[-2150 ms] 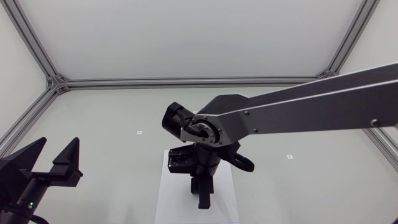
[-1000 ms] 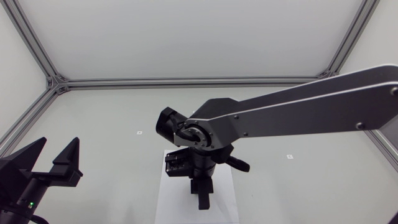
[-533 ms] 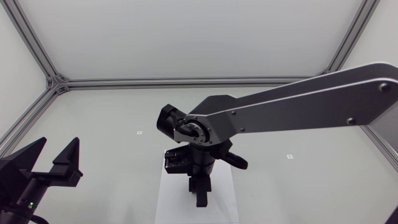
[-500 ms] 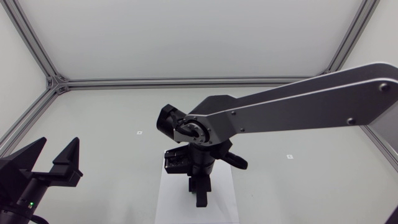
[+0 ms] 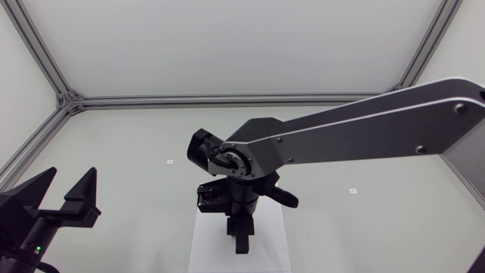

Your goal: Pick up the orange 2x2 brick with the right arm and stack it on top of the green 2x2 brick in the center

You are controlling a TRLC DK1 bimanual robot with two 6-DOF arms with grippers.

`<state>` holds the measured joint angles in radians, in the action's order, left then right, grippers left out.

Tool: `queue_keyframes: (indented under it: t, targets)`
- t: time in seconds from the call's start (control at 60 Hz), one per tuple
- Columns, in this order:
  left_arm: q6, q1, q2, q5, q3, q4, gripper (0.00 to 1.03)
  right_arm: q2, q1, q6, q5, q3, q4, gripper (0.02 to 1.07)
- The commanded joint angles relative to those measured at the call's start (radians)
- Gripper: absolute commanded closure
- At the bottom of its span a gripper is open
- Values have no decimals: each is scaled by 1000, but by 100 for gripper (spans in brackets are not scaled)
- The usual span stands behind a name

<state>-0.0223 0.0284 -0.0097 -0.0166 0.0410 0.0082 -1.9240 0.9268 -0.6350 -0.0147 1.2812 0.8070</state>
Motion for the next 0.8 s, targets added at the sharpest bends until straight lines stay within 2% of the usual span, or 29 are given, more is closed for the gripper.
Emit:
queue_keyframes:
  t: [0.0, 0.483, 0.633, 0.783]
  targets:
    - [5, 1, -4, 3, -41, -11, 4, -90, 9, 14, -13, -56, -26, 85]
    - [5, 1, -4, 3, -41, -11, 4, -102, -9, -5, -14, -71, -43, 83]
    - [5, 1, -4, 3, -41, -11, 4, -86, -17, -2, -13, -74, -43, 60]
    - [5, 1, -4, 3, -41, -11, 4, -72, -23, -8, -11, -80, -38, 59]
